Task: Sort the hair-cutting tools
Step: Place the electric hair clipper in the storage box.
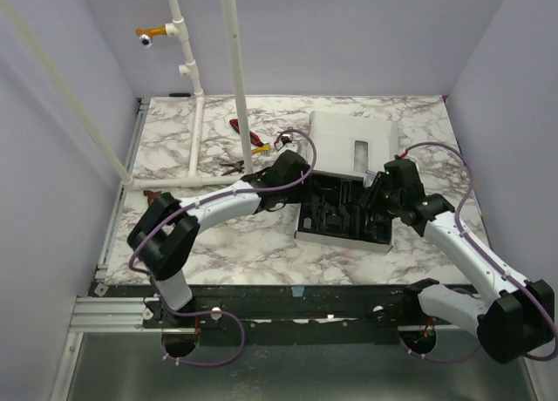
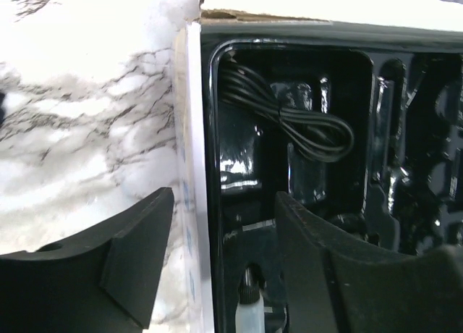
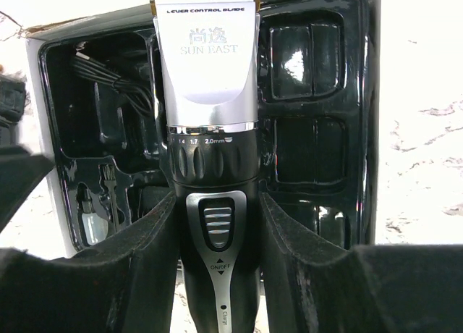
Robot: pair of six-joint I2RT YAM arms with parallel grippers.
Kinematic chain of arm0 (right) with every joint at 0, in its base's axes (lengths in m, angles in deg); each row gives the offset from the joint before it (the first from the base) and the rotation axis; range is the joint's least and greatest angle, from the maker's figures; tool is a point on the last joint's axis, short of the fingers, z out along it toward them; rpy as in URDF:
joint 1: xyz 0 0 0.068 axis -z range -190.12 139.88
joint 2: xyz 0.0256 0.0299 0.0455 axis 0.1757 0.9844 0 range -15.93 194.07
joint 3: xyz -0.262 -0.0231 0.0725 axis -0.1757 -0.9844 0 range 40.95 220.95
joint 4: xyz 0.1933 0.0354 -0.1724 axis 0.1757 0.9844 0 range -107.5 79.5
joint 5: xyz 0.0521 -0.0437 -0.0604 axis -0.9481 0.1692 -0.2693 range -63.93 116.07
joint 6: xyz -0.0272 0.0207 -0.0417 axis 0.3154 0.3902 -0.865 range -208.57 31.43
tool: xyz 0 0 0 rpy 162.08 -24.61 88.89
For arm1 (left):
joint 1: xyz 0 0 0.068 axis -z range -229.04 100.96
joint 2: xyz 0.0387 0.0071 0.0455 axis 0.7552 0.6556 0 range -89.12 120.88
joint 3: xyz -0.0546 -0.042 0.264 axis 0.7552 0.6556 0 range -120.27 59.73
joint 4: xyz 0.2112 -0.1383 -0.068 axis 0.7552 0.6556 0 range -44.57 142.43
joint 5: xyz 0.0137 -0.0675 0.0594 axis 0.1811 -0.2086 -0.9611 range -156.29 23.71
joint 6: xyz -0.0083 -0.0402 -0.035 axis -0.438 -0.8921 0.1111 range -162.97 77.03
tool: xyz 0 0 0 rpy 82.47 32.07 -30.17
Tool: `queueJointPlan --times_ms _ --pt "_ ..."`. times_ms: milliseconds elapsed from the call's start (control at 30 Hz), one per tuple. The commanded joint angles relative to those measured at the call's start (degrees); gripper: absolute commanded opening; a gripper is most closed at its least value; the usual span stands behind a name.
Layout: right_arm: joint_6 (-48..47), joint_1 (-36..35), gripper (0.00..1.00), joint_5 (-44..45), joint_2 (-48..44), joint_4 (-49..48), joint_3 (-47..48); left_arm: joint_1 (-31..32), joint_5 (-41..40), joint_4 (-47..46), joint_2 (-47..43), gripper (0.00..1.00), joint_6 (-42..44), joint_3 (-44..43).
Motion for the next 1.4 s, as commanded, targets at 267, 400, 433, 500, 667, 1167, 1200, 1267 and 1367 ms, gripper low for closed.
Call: queueJointPlan --times_ms 267,400,433,500,667,1167,1200,1267,1367 --pt "-3.6 -3.5 0.01 5.0 8.3 -1.5 6.0 2.6 -2.4 -1.6 -23.2 0.64 -3.5 20.0" --pt "-2.0 -6.2 0.01 7.5 11.9 -2.7 6.4 3.3 -3.3 -3.2 -28.6 0.64 -4.6 25.2" --pt "-1.4 -6.8 0.01 8.2 12.7 -3.1 6.1 3.4 -3.6 -3.2 -29.8 0.64 -4.7 26.2" --pt "-0.4 -7.9 0.01 9.5 14.1 -4.1 5.3 3.4 -4.2 -2.3 -31.2 0.64 -5.4 27.2" --pt "1.4 -8.0 0.01 12.3 15.9 -5.9 3.9 3.6 -5.6 -0.3 -33.4 0.64 -6.0 28.8" --pt "1.7 -8.0 0.01 13.8 20.9 -9.1 2.5 3.7 -6.0 0.0 -32.2 0.64 -6.5 29.9" --pt "1.6 -8.0 0.01 13.7 20.9 -9.2 2.4 3.8 -6.0 -0.1 -31.9 0.64 -6.5 29.8" --pt "1.3 -8.0 0.01 13.2 20.7 -9.3 2.2 3.8 -5.9 -0.1 -31.4 0.64 -6.5 29.7" --pt "1.1 -8.0 0.05 12.8 20.3 -9.0 2.2 3.9 -5.8 -0.1 -30.8 0.64 -6.5 29.4"
